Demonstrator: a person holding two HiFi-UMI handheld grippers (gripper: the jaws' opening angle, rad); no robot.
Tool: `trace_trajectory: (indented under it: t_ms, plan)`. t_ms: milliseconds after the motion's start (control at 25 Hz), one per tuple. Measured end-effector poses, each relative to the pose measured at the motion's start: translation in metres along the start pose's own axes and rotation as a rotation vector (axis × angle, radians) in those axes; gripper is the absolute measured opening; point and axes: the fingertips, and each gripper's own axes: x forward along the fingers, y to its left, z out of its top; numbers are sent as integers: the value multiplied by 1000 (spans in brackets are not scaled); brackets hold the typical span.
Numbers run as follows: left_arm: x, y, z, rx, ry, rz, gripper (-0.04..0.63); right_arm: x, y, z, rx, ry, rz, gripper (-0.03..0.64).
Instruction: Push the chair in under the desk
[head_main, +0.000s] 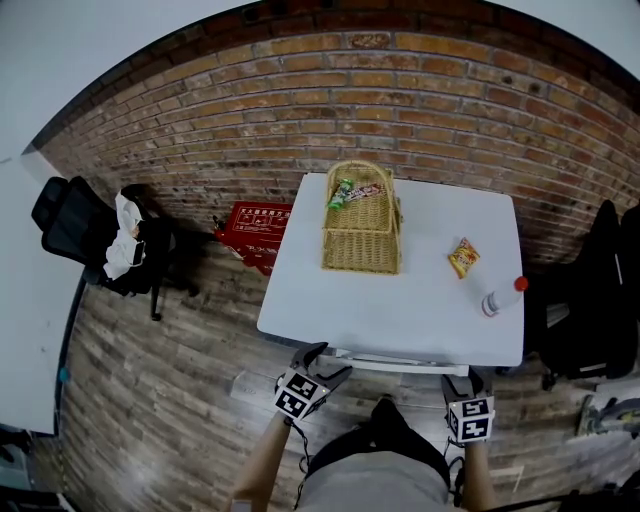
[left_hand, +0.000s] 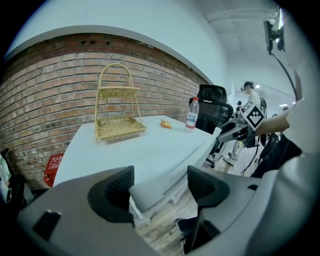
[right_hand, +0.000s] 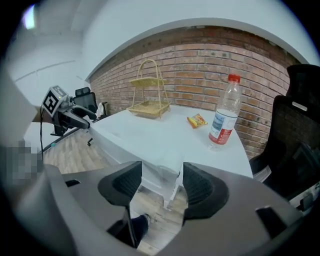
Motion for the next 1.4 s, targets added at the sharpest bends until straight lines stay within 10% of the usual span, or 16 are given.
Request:
trace_trajectory:
  t_ms: [440, 560, 760, 1400]
  plan:
    - [-32, 18, 27, -151, -165, 112, 330, -48, 12, 64, 16, -218, -6, 243]
    - [-45, 10, 52, -166, -247, 104, 327, -59, 14, 88, 42, -317, -32, 71]
    - [-63, -7, 102, -178, -377, 157, 99, -65, 29, 116, 123, -413, 20, 28]
    - [-51, -53, 164, -262, -517, 130, 38, -72, 44, 149, 127, -490, 53, 15]
